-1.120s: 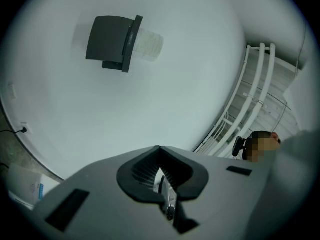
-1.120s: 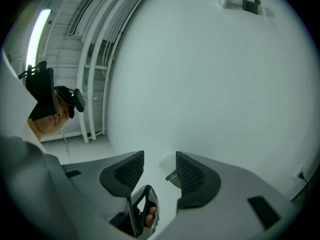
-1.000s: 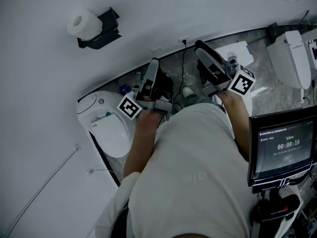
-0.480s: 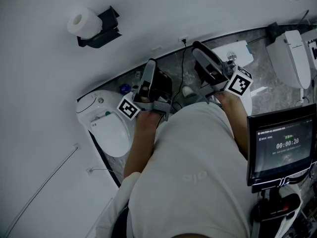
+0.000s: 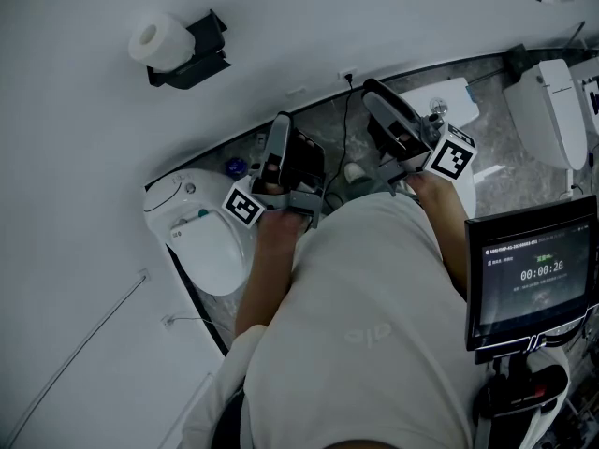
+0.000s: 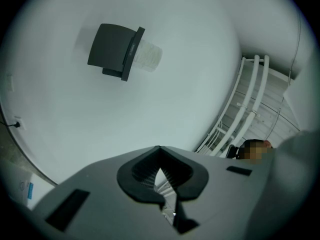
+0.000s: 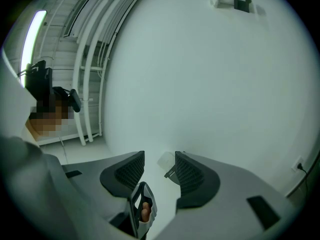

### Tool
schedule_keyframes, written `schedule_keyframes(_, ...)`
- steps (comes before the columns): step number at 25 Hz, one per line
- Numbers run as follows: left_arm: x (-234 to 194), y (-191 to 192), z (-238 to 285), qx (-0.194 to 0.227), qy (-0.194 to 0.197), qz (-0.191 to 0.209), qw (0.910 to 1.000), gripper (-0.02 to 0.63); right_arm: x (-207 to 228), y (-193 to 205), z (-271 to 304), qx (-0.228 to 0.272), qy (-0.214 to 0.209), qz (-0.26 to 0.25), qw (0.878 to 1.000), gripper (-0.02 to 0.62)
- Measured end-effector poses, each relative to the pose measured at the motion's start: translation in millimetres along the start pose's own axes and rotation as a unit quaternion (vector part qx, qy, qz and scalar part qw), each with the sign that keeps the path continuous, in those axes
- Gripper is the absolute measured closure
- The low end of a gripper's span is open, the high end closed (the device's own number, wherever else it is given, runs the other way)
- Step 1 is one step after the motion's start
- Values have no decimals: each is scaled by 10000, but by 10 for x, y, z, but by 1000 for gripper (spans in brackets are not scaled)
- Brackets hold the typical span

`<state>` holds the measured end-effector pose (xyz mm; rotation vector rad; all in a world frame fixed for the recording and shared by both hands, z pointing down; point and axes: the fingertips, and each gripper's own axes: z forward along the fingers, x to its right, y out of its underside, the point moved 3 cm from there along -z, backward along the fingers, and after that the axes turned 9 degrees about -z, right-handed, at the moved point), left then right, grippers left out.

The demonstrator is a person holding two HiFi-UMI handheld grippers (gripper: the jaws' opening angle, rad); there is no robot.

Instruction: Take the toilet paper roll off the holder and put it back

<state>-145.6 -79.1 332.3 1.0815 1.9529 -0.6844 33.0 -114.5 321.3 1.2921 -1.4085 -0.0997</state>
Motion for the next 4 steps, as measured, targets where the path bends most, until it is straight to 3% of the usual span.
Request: schedule_keyframes(4, 0, 2, -3, -21, -32, 16, 10000, 601, 11, 19, -10, -23, 51, 23, 10000, 393)
